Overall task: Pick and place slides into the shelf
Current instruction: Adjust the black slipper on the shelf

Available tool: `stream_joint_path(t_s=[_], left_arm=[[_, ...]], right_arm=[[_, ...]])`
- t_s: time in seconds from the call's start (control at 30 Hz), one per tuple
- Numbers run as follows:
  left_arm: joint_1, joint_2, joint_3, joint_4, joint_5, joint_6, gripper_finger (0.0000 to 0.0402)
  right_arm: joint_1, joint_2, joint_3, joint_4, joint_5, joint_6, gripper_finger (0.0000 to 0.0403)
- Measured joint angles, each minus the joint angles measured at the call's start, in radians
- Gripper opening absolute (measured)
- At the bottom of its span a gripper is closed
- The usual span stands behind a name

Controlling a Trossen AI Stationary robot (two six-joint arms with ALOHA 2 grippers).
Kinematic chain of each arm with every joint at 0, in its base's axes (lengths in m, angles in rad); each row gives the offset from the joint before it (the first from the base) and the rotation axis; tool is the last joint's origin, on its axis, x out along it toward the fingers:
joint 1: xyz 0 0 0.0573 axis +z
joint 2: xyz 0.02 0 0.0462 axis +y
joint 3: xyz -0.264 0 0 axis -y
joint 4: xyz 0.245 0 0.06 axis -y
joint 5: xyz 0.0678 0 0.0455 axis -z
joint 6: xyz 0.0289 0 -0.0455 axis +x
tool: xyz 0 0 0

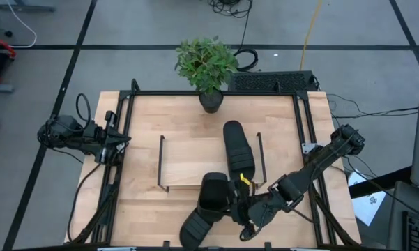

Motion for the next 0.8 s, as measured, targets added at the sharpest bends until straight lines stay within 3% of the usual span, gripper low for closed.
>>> stream_joint_path(t_s=[0.23, 0.5, 0.6, 0.8], left_arm=[[0.000, 0.000, 0.000, 0.001, 0.000, -0.001, 0.0005], [0.000, 0.000, 0.000, 0.001, 0.000, -0.004, 0.0005], [0.000, 0.000, 0.000, 0.002, 0.000, -0.004, 0.0005], [0.000, 0.000, 0.000, 0.002, 0.000, 0.015, 0.0005]], right_arm=[[-0.117, -0.007, 0.156, -0.156, -0.246, 0.016, 0.0001], [-0.270, -0.080, 0.165, -0.171, -0.470, -0.005, 0.0002], [-0.334, -0.097, 0.165, -0.188, -0.599, -0.010, 0.0003], [-0.476, -0.107, 0.164, -0.177, -0.738, -0.007, 0.0003]])
